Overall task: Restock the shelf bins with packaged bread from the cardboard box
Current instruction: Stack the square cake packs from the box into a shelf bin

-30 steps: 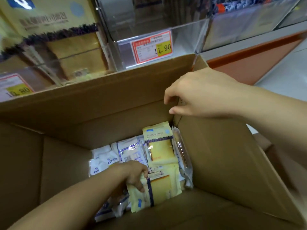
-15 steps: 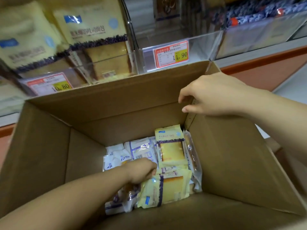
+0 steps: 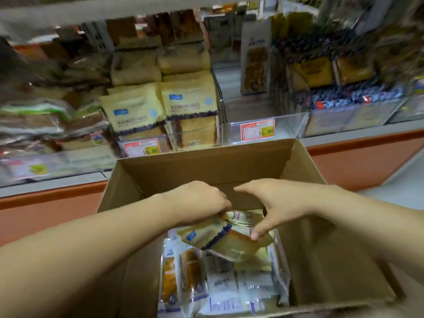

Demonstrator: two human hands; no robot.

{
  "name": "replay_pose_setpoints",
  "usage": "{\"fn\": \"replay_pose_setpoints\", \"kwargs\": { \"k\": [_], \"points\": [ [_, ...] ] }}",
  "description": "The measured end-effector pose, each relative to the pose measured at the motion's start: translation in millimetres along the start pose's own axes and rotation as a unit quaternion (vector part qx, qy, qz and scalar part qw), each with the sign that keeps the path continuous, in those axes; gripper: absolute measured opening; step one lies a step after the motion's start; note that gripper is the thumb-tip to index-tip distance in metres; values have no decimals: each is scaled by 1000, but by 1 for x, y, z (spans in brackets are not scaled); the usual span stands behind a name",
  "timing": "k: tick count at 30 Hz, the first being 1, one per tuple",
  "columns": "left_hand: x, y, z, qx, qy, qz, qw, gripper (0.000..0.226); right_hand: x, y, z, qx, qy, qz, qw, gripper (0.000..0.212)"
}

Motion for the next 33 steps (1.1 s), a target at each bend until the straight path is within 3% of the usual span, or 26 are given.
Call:
{"fn": "replay_pose_setpoints", "kwargs": {
  "k": [2, 5, 7, 12, 19, 21, 23, 25, 28, 30, 31, 33],
  "points": [
    [-24, 15, 7, -21, 14, -18, 1000, 22, 7, 3, 9, 1, 3, -3, 1000, 120],
    [-61, 44, 18, -48, 52, -70, 995, 10, -1, 9, 22, -19, -17, -62, 998, 119],
    [-80, 63, 22, -64, 68, -112, 989, 4, -14, 12, 32, -33, -60, -106, 992, 109],
    [-113, 98, 29, -125, 41, -170, 977, 5, -45, 19, 55, -62, -118, -175, 976, 54],
    [-157, 145, 44, -189, 43, -253, 948, 14, -84, 25, 76, -56, -157, -266, 950, 47],
    [-168, 169, 56, -223, 104, -354, 902, 20, -91, 25, 76, -47, -192, -276, 941, 44],
    [-160, 196, 72, -276, 191, -465, 819, 28, -96, 26, 72, -26, -239, -291, 926, 45],
    [-128, 211, 85, -341, 294, -518, 727, 39, -103, 27, 68, -5, -289, -310, 906, 45],
    [-64, 202, 90, -391, 511, -476, 599, 57, -108, 23, 70, 5, -406, -309, 860, 36],
    [-37, 181, 77, -357, 658, -395, 532, 73, -109, 16, 75, 3, -469, -288, 835, 38],
    [-32, 169, 68, -311, 713, -363, 513, 80, -108, 11, 78, 2, -496, -276, 824, 40],
    [-34, 153, 56, -214, 761, -345, 507, 81, -109, 2, 84, -1, -534, -260, 804, 45]
  ]
}}
Point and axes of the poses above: each hand's wrist, its own y-axis away from the middle knuckle, its own x-axis out of the palm, z = x × y, the point moved 8 cm from there along -y, towards the middle knuckle, and after that the axes turned 2 degrees about -y, right-handed, at the moved point
